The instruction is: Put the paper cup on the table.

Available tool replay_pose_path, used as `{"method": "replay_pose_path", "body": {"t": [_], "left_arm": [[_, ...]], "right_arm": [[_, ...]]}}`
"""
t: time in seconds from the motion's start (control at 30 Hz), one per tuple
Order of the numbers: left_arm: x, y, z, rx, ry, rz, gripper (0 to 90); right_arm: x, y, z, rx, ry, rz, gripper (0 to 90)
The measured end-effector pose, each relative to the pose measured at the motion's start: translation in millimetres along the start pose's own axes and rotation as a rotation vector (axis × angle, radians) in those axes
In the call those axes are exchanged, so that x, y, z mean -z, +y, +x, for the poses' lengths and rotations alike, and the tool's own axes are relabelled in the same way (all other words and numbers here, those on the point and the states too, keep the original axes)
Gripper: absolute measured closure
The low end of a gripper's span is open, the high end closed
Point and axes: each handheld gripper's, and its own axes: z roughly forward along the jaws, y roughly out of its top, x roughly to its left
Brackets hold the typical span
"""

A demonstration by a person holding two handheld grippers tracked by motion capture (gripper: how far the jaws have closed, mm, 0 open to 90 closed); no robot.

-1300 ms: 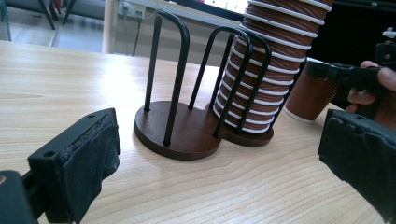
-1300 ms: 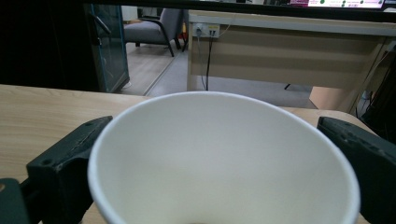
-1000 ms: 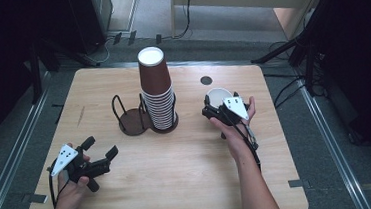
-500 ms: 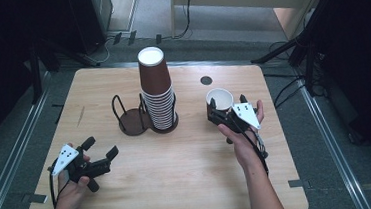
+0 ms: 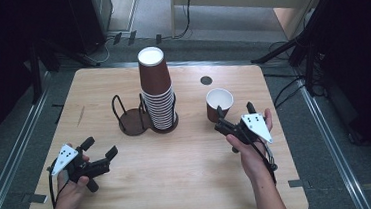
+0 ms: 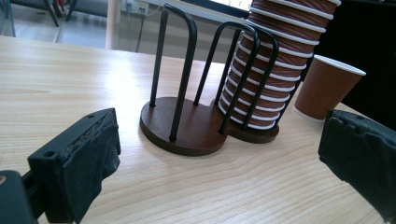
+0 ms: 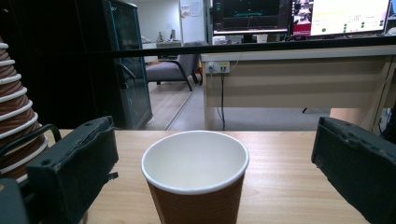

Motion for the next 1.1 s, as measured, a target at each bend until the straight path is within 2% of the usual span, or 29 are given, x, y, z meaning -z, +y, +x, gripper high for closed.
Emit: {"method": "replay_pose_path", "body": {"t": [0.3, 0.4, 0.47, 0.87, 1.1], "left_arm": [[0.2, -0.4, 0.9, 0.000, 0.003, 0.002, 0.0], [0.2, -0.6, 1.0, -0.001, 0.005, 0.003, 0.0], [0.2, -0.6, 1.0, -0.001, 0.005, 0.003, 0.0], [-0.1, -2.1, 2.0, -0.005, 0.013, 0.013, 0.0], [0.9, -2.6, 4.0, -0.006, 0.022, 0.015, 0.0]], "right_arm": [[24.5, -8.5, -8.8, 0.003, -0.009, -0.002, 0.2], [32.9, -12.9, -12.3, 0.026, -0.015, 0.000, 0.2], [38.6, -16.1, -14.5, 0.021, -0.017, 0.005, 0.2], [64.8, -34.3, -39.0, 0.015, -0.067, 0.036, 0.2], [79.0, -41.8, -54.2, 0.035, -0.095, 0.056, 0.2]]}}
